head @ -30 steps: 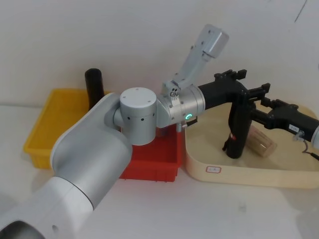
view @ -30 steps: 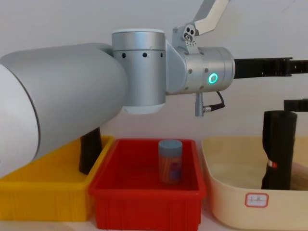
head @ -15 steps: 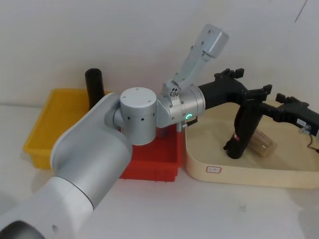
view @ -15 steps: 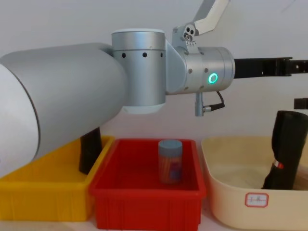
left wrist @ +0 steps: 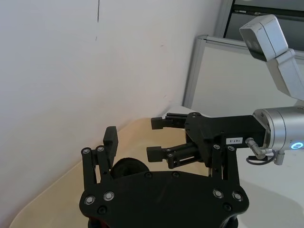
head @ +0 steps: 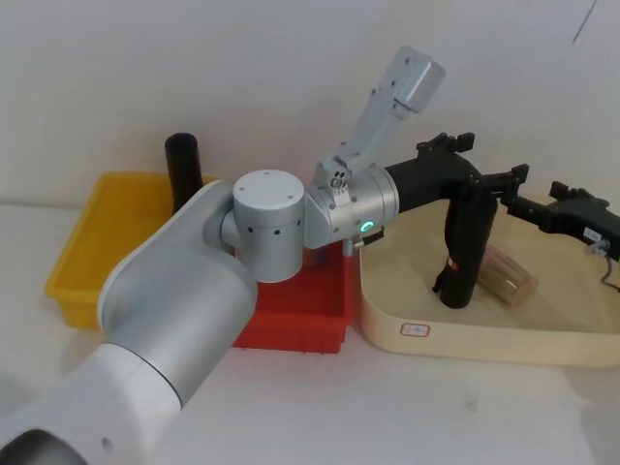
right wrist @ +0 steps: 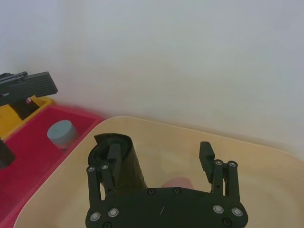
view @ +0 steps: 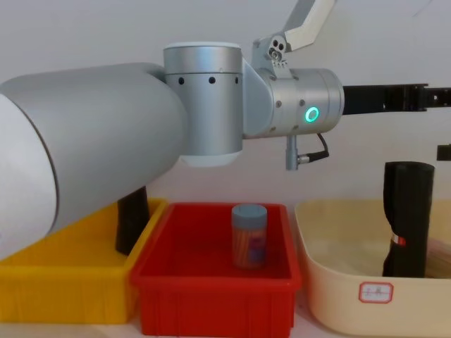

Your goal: Pick up the garbage bag with the one hand and transfer it to the other hand.

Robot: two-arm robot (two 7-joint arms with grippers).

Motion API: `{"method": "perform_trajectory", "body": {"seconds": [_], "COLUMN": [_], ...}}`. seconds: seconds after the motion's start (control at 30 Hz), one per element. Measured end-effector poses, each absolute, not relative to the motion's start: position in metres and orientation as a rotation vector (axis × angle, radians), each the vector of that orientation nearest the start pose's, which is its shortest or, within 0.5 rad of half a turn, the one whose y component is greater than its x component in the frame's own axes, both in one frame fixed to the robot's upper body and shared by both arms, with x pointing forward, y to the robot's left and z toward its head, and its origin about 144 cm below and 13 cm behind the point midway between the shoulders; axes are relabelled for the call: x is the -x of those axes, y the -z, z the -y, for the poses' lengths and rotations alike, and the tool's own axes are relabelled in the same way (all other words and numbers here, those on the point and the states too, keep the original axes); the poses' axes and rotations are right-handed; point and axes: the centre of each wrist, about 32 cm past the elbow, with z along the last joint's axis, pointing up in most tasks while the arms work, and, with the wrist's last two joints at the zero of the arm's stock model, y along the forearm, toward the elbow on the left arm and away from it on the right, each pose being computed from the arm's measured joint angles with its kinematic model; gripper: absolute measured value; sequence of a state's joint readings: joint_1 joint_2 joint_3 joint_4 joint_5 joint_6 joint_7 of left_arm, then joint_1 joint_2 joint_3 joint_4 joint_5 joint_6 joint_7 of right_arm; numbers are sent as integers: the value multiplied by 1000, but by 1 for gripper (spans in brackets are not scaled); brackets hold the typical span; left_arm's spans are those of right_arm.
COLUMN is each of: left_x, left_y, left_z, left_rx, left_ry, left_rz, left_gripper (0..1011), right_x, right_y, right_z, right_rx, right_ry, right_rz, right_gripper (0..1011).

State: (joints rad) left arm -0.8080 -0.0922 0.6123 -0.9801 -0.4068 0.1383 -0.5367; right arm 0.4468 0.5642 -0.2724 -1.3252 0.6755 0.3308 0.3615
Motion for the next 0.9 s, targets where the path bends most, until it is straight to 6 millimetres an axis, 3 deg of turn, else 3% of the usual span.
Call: {"method": "perform_trajectory", "body": {"seconds": [0.9], "left_x": [-615], "left_y": [-1282], "left_z": [-29], "left_rx": [22], "left_ry": [-469], "left_rz": [-22], "left_gripper": [1001], "right_x": [-565], "right_y": [-1241], "right_z": [359], "right_rx": [104], "right_ry": [1121], "right_rz": [-245], "right_gripper": [1001]}}
